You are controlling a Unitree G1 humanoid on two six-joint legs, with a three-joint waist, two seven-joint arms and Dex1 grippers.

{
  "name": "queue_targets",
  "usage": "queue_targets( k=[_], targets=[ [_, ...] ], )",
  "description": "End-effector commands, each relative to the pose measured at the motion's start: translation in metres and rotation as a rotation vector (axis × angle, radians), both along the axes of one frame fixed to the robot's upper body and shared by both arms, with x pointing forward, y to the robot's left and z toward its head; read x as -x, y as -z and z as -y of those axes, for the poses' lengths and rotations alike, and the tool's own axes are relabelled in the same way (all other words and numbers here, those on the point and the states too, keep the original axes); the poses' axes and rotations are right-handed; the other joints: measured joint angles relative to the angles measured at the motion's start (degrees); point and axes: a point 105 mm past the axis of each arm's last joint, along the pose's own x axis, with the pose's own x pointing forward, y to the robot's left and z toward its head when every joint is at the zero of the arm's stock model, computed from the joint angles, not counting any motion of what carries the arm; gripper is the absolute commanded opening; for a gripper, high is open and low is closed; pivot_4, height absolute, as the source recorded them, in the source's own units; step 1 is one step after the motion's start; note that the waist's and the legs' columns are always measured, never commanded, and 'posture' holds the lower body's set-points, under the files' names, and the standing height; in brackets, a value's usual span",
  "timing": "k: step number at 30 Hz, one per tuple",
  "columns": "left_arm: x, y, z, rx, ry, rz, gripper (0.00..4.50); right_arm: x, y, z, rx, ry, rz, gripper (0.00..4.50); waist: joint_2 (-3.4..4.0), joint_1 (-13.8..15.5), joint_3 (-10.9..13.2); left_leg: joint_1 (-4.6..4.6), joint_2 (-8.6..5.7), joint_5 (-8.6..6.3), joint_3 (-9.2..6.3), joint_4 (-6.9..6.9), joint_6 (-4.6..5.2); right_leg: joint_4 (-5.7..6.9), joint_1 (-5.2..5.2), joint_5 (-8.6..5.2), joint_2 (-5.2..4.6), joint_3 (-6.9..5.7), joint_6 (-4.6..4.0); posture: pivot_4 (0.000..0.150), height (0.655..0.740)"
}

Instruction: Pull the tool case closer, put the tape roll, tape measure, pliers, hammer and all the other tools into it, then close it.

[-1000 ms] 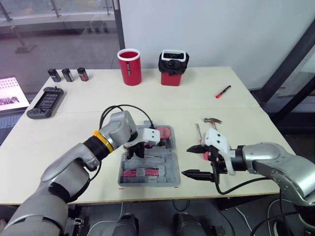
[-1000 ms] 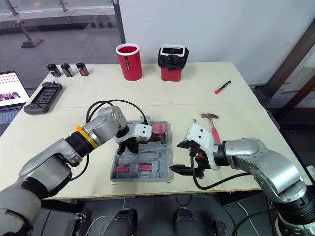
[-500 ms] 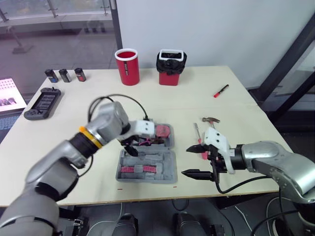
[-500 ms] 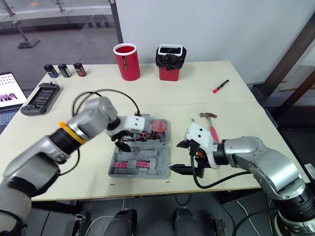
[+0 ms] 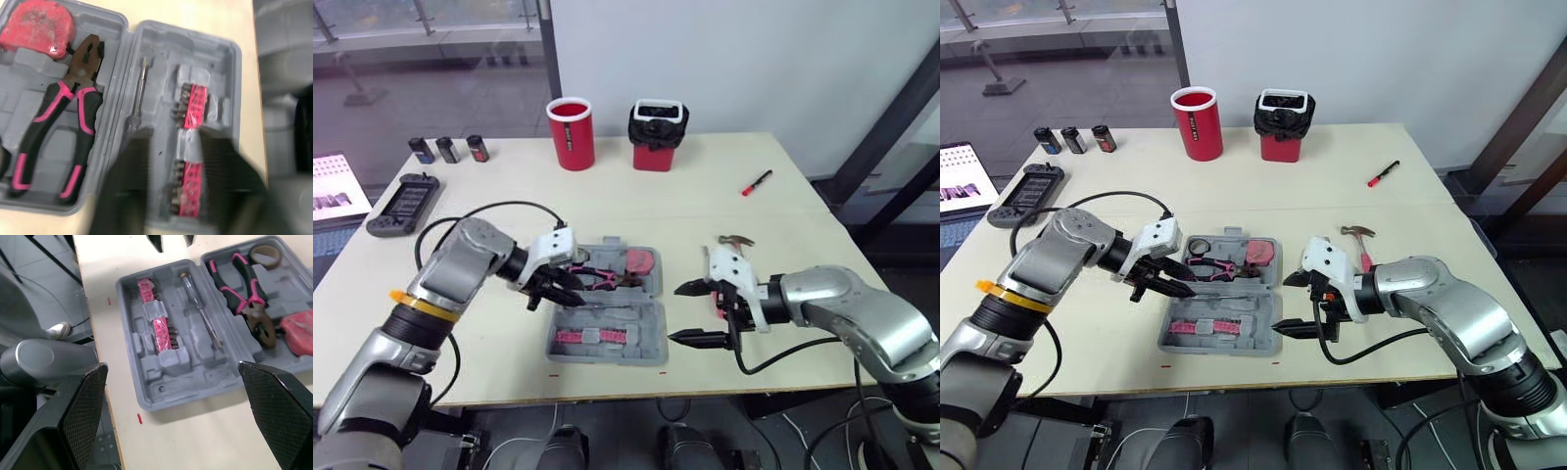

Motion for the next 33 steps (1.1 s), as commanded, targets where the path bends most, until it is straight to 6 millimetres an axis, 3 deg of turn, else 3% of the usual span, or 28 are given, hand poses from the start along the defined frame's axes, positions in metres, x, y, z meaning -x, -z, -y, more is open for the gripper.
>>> queue_targets(
  k=[1, 8, 15, 17, 20, 25, 26, 28, 29, 33],
  targets=[
    [-0.012, 0.005, 0.004, 0.063, 0.017, 0.098, 0.09, 0.000, -0.009, -0.002, -0.005, -0.022, 0.050, 4.50, -0.01, -0.19, 0.00, -0.01, 0.00, 0.00, 0.00, 0.01, 0.00, 0.00, 0.00, 0.00, 0.00, 0.00, 0.00, 0.150, 0.7400],
    [-0.021, 0.041, 0.014, 0.045, 0.068, 0.136, 0.09, -0.001, -0.014, 0.000, 0.006, -0.015, 0.068, 4.50, -0.01, -0.34, 0.00, 0.07, 0.00, 0.00, 0.00, -0.04, 0.00, 0.07, -0.01, 0.10, 0.01, 0.00, 0.16, 0.150, 0.7400],
    [-0.028, 0.091, -0.003, -0.080, -0.016, 0.122, 0.09, 0.001, -0.014, 0.003, 0.012, -0.005, 0.069, 4.50, 0.01, -0.09, -0.02, 0.13, 0.00, 0.00, 0.01, -0.04, 0.00, 0.09, 0.03, 0.10, 0.01, 0.00, 0.16, 0.150, 0.7400],
    [-0.029, 0.088, -0.004, -0.047, -0.036, 0.115, 0.09, 0.004, -0.016, 0.002, 0.003, -0.017, 0.073, 4.50, 0.02, -0.07, -0.04, 0.36, 0.00, 0.00, 0.00, -0.03, 0.00, 0.12, 0.27, 0.00, 0.01, 0.00, -0.02, 0.150, 0.7400],
    [-0.029, 0.065, -0.001, 0.081, -0.036, 0.099, 0.09, 0.013, -0.021, -0.001, -0.038, -0.052, 0.077, 4.50, 0.01, -0.22, -0.04, 0.53, 0.00, 0.00, -0.01, -0.02, 0.00, 0.09, 0.49, -0.02, 0.01, 0.00, -0.07, 0.150, 0.7400],
    [-0.019, 0.025, -0.007, 0.253, -0.057, 0.109, 0.09, 0.007, -0.018, 0.012, -0.128, 0.016, 0.136, 4.50, -0.02, -0.47, -0.02, 0.45, 0.01, 0.00, 0.00, -0.10, 0.00, 0.13, 0.37, 0.03, 0.01, 0.00, 0.10, 0.150, 0.7400],
    [-0.018, 0.017, -0.019, 0.284, -0.110, 0.131, 0.09, 0.003, -0.011, 0.022, -0.122, 0.052, 0.088, 4.50, -0.01, -0.53, -0.02, 0.45, 0.01, 0.00, -0.01, -0.12, 0.00, 0.14, 0.35, 0.07, 0.01, 0.00, 0.20, 0.150, 0.7400],
    [-0.013, 0.013, -0.046, 0.281, -0.200, 0.190, 0.62, -0.005, -0.001, 0.041, -0.123, 0.122, 0.021, 4.50, -0.01, -0.82, -0.02, 0.47, 0.02, 0.00, 0.00, -0.15, 0.00, 0.16, 0.35, 0.07, 0.01, 0.01, 0.22, 0.150, 0.7400],
    [-0.011, 0.013, -0.067, 0.299, -0.291, 0.207, 0.94, -0.012, -0.005, 0.050, -0.192, 0.161, 0.032, 4.50, 0.01, -0.87, -0.01, 0.51, 0.02, 0.00, 0.01, -0.15, 0.00, 0.17, 0.35, 0.06, 0.01, 0.01, 0.19, 0.150, 0.7400],
    [0.001, 0.020, -0.143, 0.267, -0.581, 0.309, 2.89, -0.024, -0.001, 0.091, -0.278, 0.296, 0.071, 4.50, 0.02, -0.71, -0.01, 0.59, 0.04, 0.00, 0.02, -0.17, 0.00, 0.29, 0.34, -0.06, 0.02, 0.02, -0.03, 0.150, 0.7400]
  ],
)
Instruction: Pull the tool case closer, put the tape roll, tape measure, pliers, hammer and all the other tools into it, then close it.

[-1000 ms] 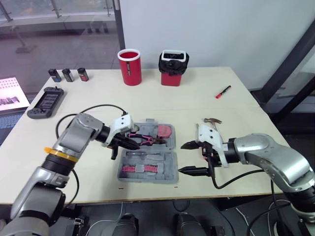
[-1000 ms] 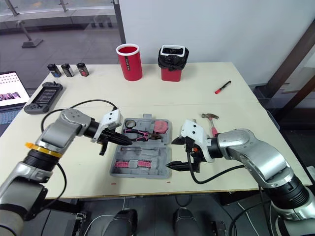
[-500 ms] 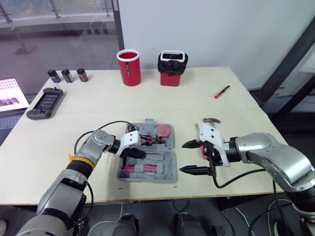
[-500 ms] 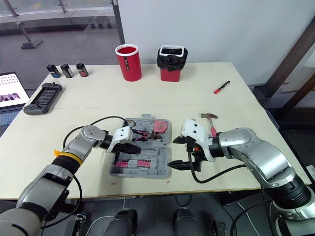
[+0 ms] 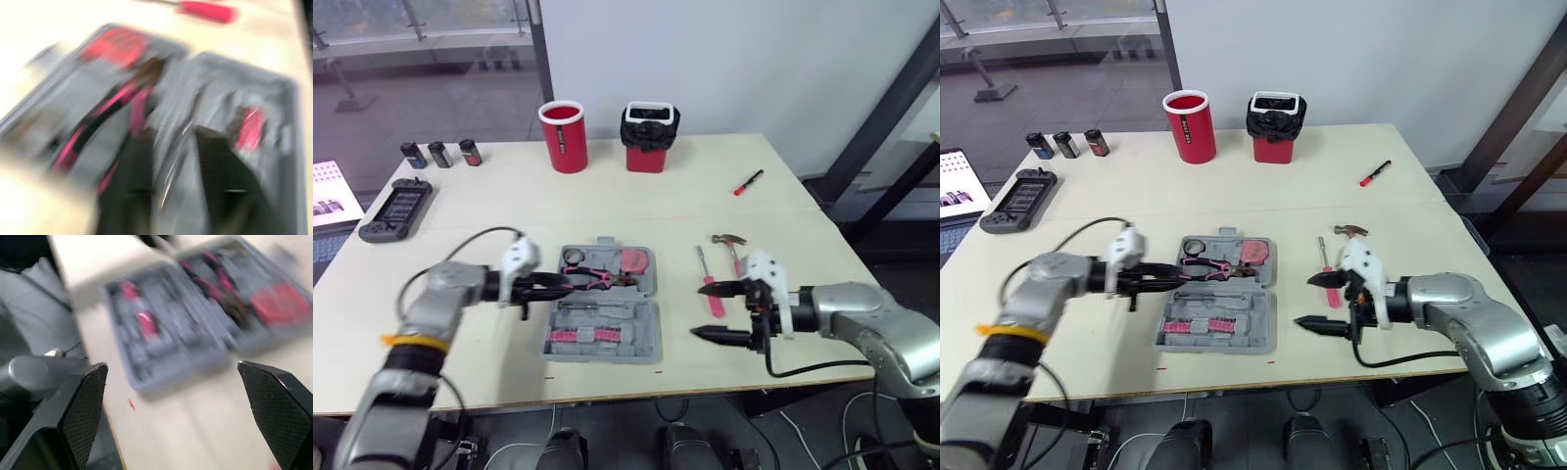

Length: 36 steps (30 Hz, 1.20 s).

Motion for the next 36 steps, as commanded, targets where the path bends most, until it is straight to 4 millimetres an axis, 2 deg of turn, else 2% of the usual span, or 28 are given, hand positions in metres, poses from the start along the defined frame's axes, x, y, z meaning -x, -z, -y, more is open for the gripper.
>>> queue_targets(
  k=[1, 3, 4, 7, 11, 12, 15, 17, 21, 24, 28, 32, 36],
  targets=[
    [0.011, -0.010, -0.065, 0.005, -0.263, 0.112, 3.30, -0.006, -0.008, 0.037, -0.063, 0.098, 0.099, 4.50, -0.01, 0.30, 0.00, -0.01, 0.00, 0.00, 0.00, 0.00, 0.00, -0.01, 0.00, -0.01, 0.00, 0.00, 0.01, 0.150, 0.7400],
    [0.030, -0.001, -0.105, -0.018, -0.423, 0.132, 4.23, -0.005, 0.000, 0.064, -0.071, 0.187, 0.131, 4.50, -0.02, 0.47, -0.01, -0.04, 0.00, 0.00, 0.01, 0.00, -0.01, -0.06, 0.00, -0.02, 0.00, 0.00, 0.02, 0.150, 0.7400],
    [0.042, 0.005, -0.122, -0.040, -0.487, 0.135, 4.42, -0.004, 0.006, 0.079, -0.063, 0.239, 0.146, 4.50, -0.02, 0.58, -0.01, -0.05, 0.00, -0.01, 0.02, -0.02, -0.01, -0.11, 0.00, -0.03, -0.01, 0.00, 0.01, 0.150, 0.7400],
    [0.075, 0.016, -0.155, -0.027, -0.639, 0.126, 4.42, 0.005, 0.028, 0.118, -0.025, 0.380, 0.154, 4.50, -0.02, 0.73, -0.01, -0.05, -0.01, -0.01, 0.09, -0.04, -0.02, -0.22, 0.02, -0.04, -0.07, 0.00, -0.02, 0.150, 0.7400],
    [0.105, 0.025, -0.177, 0.023, -0.768, 0.096, 4.42, 0.023, 0.045, 0.147, -0.031, 0.505, 0.167, 4.50, -0.02, 0.76, -0.02, -0.03, -0.01, -0.02, 0.10, -0.02, -0.03, -0.31, 0.05, -0.01, -0.09, -0.01, -0.10, 0.150, 0.7400],
    [0.115, 0.028, -0.184, 0.024, -0.803, 0.091, 4.42, 0.033, 0.055, 0.153, -0.016, 0.527, 0.143, 4.50, -0.02, 0.71, -0.02, -0.02, -0.01, -0.02, 0.11, -0.02, -0.04, -0.31, 0.06, -0.01, -0.11, -0.01, -0.09, 0.150, 0.7400],
    [0.132, 0.031, -0.189, 0.030, -0.846, 0.096, 4.42, 0.051, 0.069, 0.159, -0.024, 0.571, 0.106, 4.50, -0.01, 0.52, -0.05, -0.01, 0.00, -0.03, 0.15, -0.11, -0.05, -0.38, 0.04, -0.03, -0.15, -0.01, -0.09, 0.150, 0.7400],
    [0.135, 0.032, -0.188, 0.030, -0.844, 0.102, 4.42, 0.052, 0.068, 0.159, -0.040, 0.581, 0.111, 4.50, 0.04, 0.34, -0.07, -0.01, 0.00, -0.03, 0.23, -0.15, -0.05, -0.48, 0.04, -0.01, -0.18, 0.00, -0.13, 0.150, 0.7400],
    [0.127, 0.029, -0.181, 0.050, -0.832, 0.130, 4.42, 0.040, 0.060, 0.152, -0.047, 0.568, 0.143, 4.50, 0.01, 0.25, -0.16, 0.02, 0.00, -0.03, 0.26, -0.06, -0.05, -0.52, 0.04, -0.03, -0.21, -0.01, -0.06, 0.150, 0.7400],
    [0.109, 0.020, -0.166, 0.071, -0.762, 0.160, 4.42, 0.010, 0.043, 0.141, -0.056, 0.568, 0.181, 4.50, 0.01, 0.19, -0.17, 0.04, 0.01, -0.03, 0.29, -0.07, -0.06, -0.54, 0.04, -0.03, -0.22, -0.01, -0.07, 0.150, 0.7400],
    [0.078, -0.007, -0.118, 0.118, -0.557, 0.193, 4.42, -0.029, 0.037, 0.114, 0.070, 0.543, 0.159, 4.50, 0.04, 0.40, -0.19, 0.00, 0.01, -0.03, 0.29, -0.12, -0.05, -0.54, 0.00, 0.13, -0.21, -0.02, -0.31, 0.150, 0.7400],
    [0.065, -0.029, -0.057, 0.121, -0.327, 0.179, 4.42, -0.076, 0.032, 0.104, 0.239, 0.660, 0.174, 4.50, 0.08, 0.47, -0.17, -0.10, 0.00, -0.03, 0.30, -0.12, -0.05, -0.56, -0.04, 0.14, -0.21, -0.01, -0.28, 0.150, 0.7400],
    [0.060, -0.046, -0.026, 0.077, -0.271, 0.213, 4.42, -0.111, 0.024, 0.093, 0.203, 0.724, 0.085, 4.50, 0.14, 0.26, -0.14, -0.13, -0.01, -0.02, 0.30, -0.16, -0.05, -0.57, -0.09, 0.15, -0.19, -0.01, -0.27, 0.150, 0.7400]
  ],
)
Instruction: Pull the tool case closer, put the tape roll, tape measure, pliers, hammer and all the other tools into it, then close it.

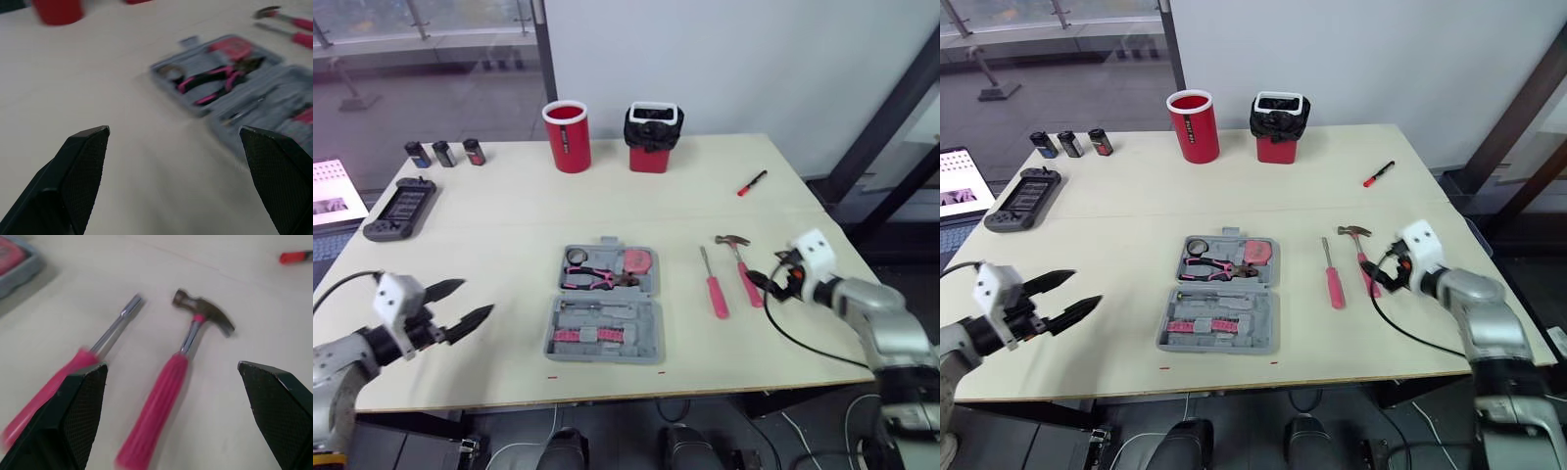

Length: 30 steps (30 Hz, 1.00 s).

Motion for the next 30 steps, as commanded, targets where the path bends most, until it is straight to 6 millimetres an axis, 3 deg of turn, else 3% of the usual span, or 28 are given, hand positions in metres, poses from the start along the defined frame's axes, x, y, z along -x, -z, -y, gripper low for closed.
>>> queue_targets(
  k=[1, 5, 13, 16, 22, 25, 30],
  targets=[
    [-0.002, -0.020, 0.018, -0.049, 0.015, 0.045, 4.42, -0.022, -0.003, 0.004, 0.002, 0.094, -0.050, 4.50, 0.01, -0.20, 0.01, 0.01, 0.01, 0.00, -0.01, -0.01, 0.00, 0.00, 0.00, 0.00, 0.02, 0.00, 0.00, 0.150, 0.7400],
    [0.000, -0.025, 0.027, -0.075, -0.001, 0.055, 4.42, -0.042, 0.005, 0.000, -0.017, 0.168, -0.098, 4.50, 0.01, -0.29, 0.01, 0.00, 0.01, 0.00, -0.01, -0.04, 0.01, 0.00, -0.02, -0.01, 0.04, 0.00, 0.02, 0.150, 0.7400],
    [0.004, -0.026, 0.032, -0.083, -0.031, 0.062, 4.42, -0.055, 0.035, -0.017, -0.031, 0.219, -0.162, 4.50, 0.03, -0.67, 0.02, -0.02, 0.01, 0.01, -0.02, -0.02, 0.02, -0.02, -0.02, 0.02, 0.04, 0.00, 0.04, 0.150, 0.7400],
    [0.002, -0.024, 0.034, -0.091, -0.029, 0.061, 4.50, -0.056, 0.041, -0.021, -0.065, 0.236, -0.167, 3.67, 0.03, -1.15, 0.02, -0.02, 0.00, 0.01, -0.02, -0.02, 0.02, -0.02, 0.00, 0.02, 0.04, 0.00, 0.05, 0.150, 0.7400],
    [-0.010, -0.020, 0.040, -0.095, -0.005, 0.061, 4.50, -0.045, 0.053, -0.015, -0.137, 0.242, -0.219, 0.62, 0.02, -1.46, 0.01, 0.00, 0.00, 0.01, -0.06, -0.01, 0.02, -0.02, 0.04, 0.03, 0.06, 0.00, 0.07, 0.150, 0.7400],
    [-0.014, -0.016, 0.045, -0.084, 0.015, 0.048, 4.50, -0.037, 0.057, -0.008, -0.152, 0.256, -0.237, 0.53, 0.02, -1.32, 0.01, 0.00, 0.00, 0.01, -0.08, -0.03, 0.02, -0.02, 0.06, 0.03, 0.07, 0.00, 0.11, 0.150, 0.7400],
    [-0.018, -0.006, 0.056, -0.056, 0.073, 0.015, 4.50, 0.008, 0.075, -0.002, -0.182, 0.288, -0.290, 0.52, -0.01, 0.00, -0.03, 0.00, -0.01, 0.00, -0.15, -0.09, 0.02, -0.03, 0.11, -0.01, 0.08, -0.02, 0.30, 0.150, 0.7400]
  ],
)
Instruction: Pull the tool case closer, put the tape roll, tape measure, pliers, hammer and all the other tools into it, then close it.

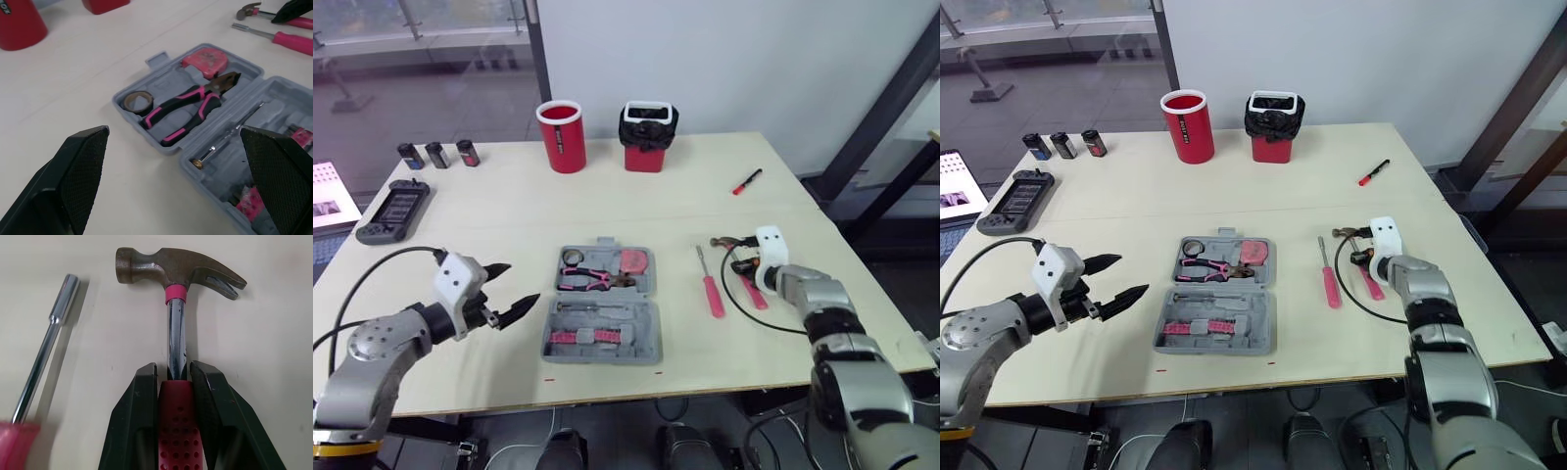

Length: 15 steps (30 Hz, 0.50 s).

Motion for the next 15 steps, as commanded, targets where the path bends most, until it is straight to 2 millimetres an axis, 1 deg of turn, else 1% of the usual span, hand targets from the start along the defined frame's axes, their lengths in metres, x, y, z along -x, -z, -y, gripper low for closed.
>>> queue_targets(
  k=[1, 3, 6, 8, 11, 15],
  targets=[
    [-0.005, -0.006, 0.006, 0.006, 0.039, 0.030, 4.50, 0.039, 0.017, 0.004, -0.044, 0.050, -0.095, 0.52, -0.02, 0.85, -0.02, 0.00, 0.00, -0.01, -0.01, -0.02, 0.01, 0.00, 0.00, -0.01, 0.01, -0.01, 0.02, 0.150, 0.7400],
    [-0.007, -0.004, 0.009, 0.009, 0.053, 0.025, 4.50, 0.058, 0.019, -0.002, -0.073, 0.061, -0.121, 0.52, -0.03, 1.13, -0.04, 0.01, 0.00, -0.01, -0.05, -0.02, 0.01, 0.00, 0.01, -0.09, 0.01, -0.05, -0.07, 0.150, 0.7400],
    [-0.010, 0.000, 0.015, 0.023, 0.094, 0.003, 4.50, 0.084, 0.019, -0.020, -0.124, 0.061, -0.156, 0.52, -0.06, 0.89, -0.06, 0.02, 0.00, -0.01, -0.05, 0.04, 0.01, -0.01, 0.06, -0.09, 0.01, -0.04, -0.11, 0.150, 0.7400],
    [-0.012, 0.001, 0.019, 0.025, 0.117, 0.002, 4.50, 0.098, 0.019, -0.030, -0.143, 0.065, -0.170, 0.52, -0.05, 0.73, -0.08, 0.09, 0.00, -0.01, -0.06, 0.06, 0.01, -0.01, 0.13, -0.08, 0.01, -0.04, -0.14, 0.150, 0.7400],
    [-0.017, 0.000, 0.024, 0.026, 0.137, 0.007, 4.50, 0.107, 0.020, -0.035, -0.151, 0.091, -0.180, 0.52, -0.06, 0.47, -0.09, 0.11, 0.01, -0.01, -0.06, 0.07, 0.01, -0.02, 0.13, -0.06, 0.01, -0.04, -0.18, 0.150, 0.7400],
    [-0.018, 0.003, 0.031, 0.012, 0.166, 0.008, 4.50, 0.112, 0.022, -0.031, -0.140, 0.143, -0.188, 0.52, -0.06, 0.51, -0.09, 0.10, 0.01, -0.01, -0.05, 0.06, 0.01, -0.05, 0.13, -0.06, 0.01, -0.04, -0.18, 0.150, 0.7400]
  ],
)
